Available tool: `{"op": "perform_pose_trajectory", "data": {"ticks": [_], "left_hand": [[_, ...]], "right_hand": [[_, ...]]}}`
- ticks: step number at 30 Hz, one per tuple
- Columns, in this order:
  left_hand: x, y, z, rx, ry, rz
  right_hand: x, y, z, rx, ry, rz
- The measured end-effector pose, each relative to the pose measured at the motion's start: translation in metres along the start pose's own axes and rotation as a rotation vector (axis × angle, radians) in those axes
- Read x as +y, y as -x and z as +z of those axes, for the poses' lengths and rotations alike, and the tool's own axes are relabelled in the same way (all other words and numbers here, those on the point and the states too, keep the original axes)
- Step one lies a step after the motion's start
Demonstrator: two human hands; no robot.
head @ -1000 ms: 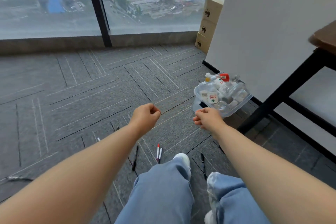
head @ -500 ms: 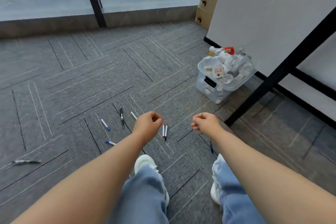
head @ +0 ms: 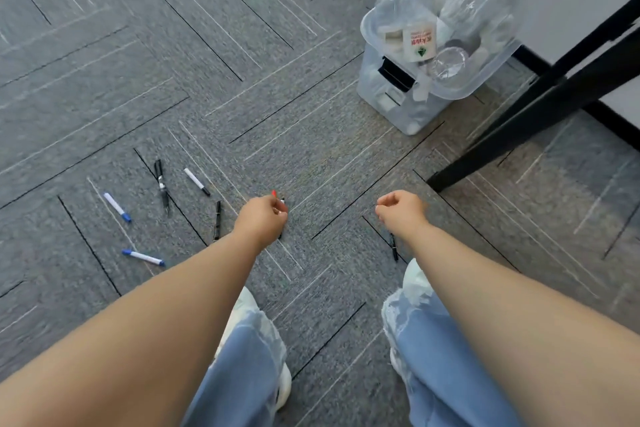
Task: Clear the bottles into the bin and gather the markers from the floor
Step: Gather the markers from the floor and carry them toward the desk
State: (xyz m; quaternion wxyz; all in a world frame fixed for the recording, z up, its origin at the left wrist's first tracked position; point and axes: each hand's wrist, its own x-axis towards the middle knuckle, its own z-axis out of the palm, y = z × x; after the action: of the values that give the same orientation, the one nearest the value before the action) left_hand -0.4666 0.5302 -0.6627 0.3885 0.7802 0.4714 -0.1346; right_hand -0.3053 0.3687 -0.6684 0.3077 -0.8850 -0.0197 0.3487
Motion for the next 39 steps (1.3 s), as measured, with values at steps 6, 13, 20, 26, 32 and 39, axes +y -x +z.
{"op": "perform_pose_trajectory", "data": {"ticks": [6,13,20,26,32,39], "left_hand": [[-0.023,-0.053,0.059,-0.007,-0.08,-0.064],[-0.042,-0.08,0.1,0.088,-0.031,-0.088],[-0.048,-0.071,0.112,0.097,0.011,-0.052],[-0.055,-0.088,0.104,0.193,-0.053,-0.169],[-0.064,-0.122,0.104,0.107,-0.117,-0.237],[-0.07,-0.113,0.108,-0.048,-0.245,-0.194]], "right_hand": [[0.053,-0.056,0.03,-0.023,0.32,0.078],[0.097,-0.085,0.054,0.143,0.453,0.073],[0.104,-0.099,0.065,0.127,0.455,0.109],[0.086,-0.084,0.076,-0.024,0.323,0.03],[0.073,-0.07,0.107,-0.083,0.181,0.008],[0.052,-0.057,0.109,-0.071,0.222,-0.086]]}}
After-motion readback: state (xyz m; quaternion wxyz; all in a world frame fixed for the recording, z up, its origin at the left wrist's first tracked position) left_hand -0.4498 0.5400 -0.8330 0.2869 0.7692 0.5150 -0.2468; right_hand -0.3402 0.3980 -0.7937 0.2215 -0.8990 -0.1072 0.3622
